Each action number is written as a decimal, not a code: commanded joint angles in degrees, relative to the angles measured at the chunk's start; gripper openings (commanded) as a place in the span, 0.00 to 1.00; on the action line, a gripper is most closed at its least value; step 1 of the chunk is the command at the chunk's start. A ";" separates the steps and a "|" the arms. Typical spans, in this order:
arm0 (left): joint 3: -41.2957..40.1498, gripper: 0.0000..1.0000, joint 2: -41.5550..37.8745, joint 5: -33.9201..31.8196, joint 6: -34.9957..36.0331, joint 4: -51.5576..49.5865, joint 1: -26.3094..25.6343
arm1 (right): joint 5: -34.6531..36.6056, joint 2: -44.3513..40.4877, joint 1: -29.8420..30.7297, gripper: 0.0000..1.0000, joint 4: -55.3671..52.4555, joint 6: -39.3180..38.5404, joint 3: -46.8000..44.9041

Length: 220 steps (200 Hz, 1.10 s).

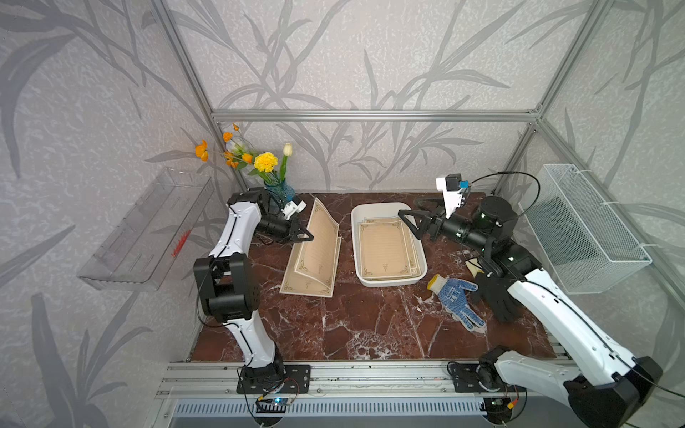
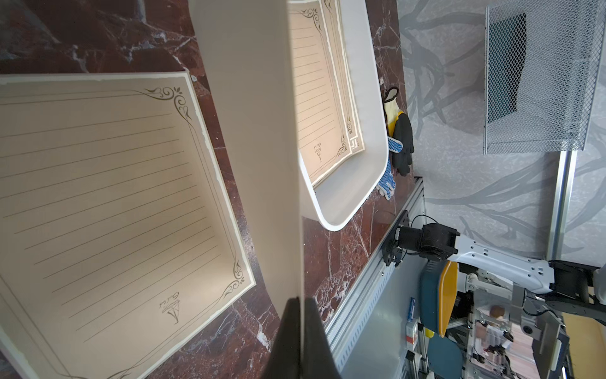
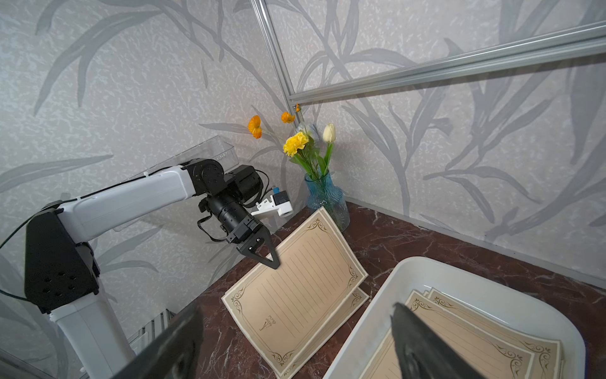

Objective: Take out the stationery paper from the storage box
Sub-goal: Place the stationery paper at the center of the board.

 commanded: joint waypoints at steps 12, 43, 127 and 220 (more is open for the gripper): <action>1.89 0.00 4.69 -3.72 0.74 -3.61 0.36 | 0.99 -0.22 0.26 0.89 -0.81 -0.75 1.21; 2.31 0.00 7.05 -7.54 -2.11 -2.36 1.44 | 1.40 -0.23 0.30 0.89 -1.44 -0.83 1.06; -0.56 0.02 9.54 -9.96 -5.13 1.76 2.86 | 2.26 -0.04 0.30 0.89 -1.53 -1.00 0.65; -2.89 0.06 12.70 -20.03 -9.67 6.45 3.48 | 3.63 -1.00 0.29 0.88 -3.38 -1.23 0.98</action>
